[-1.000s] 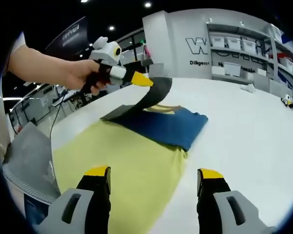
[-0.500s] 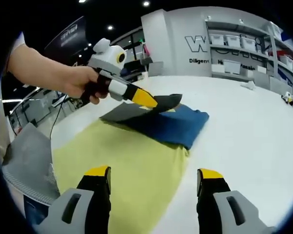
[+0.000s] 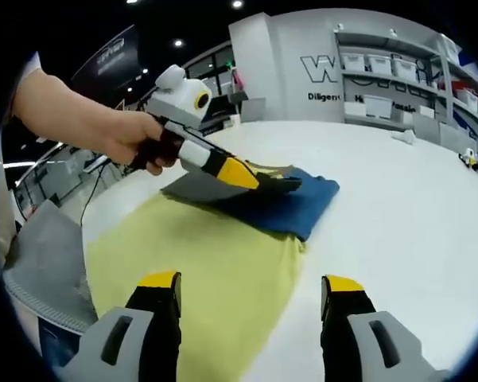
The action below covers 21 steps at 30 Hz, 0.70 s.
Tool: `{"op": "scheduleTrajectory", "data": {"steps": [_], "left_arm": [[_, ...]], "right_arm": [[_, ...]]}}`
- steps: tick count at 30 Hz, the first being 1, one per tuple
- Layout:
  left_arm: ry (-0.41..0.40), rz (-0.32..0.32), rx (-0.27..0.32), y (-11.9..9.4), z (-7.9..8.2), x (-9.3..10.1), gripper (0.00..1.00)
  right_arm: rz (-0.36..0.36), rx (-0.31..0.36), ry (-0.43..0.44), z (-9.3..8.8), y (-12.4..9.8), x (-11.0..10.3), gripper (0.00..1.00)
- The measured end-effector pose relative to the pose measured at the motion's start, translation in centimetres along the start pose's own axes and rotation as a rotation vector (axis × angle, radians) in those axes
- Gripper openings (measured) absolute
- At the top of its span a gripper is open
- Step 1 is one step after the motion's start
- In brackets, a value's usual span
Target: Fold the garment on the visible template until the final outline fits inside the template.
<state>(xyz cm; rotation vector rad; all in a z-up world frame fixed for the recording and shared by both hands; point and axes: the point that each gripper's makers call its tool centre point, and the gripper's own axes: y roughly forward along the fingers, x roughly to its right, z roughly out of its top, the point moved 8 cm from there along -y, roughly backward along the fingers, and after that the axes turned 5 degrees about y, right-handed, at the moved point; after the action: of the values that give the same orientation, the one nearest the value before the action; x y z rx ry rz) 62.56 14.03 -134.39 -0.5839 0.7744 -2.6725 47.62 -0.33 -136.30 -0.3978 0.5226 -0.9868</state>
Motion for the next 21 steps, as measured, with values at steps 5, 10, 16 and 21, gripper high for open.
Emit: {"op": "scheduleTrajectory", "data": {"steps": [5,10,16,21], "left_arm": [[-0.025,0.017,0.018,-0.4,-0.1,0.5,0.08],[-0.011,-0.015,0.025,-2.4,-0.9,1.5,0.12],[0.037,-0.017,0.022,-6.8,-3.4,2.6,0.11],[0.028,-0.006,0.035,-10.6,-6.2,3.5,0.11]], "right_arm": [[0.001,-0.001,0.002,-0.1,-0.1,0.0,0.69],[0.005,0.004,0.000,-0.2,-0.3,-0.1,0.69],[0.065,-0.001,-0.038,-0.5,-0.6,-0.4,0.68],[0.128,-0.023,-0.084,-1.1,-1.0,-0.7,0.65]]}}
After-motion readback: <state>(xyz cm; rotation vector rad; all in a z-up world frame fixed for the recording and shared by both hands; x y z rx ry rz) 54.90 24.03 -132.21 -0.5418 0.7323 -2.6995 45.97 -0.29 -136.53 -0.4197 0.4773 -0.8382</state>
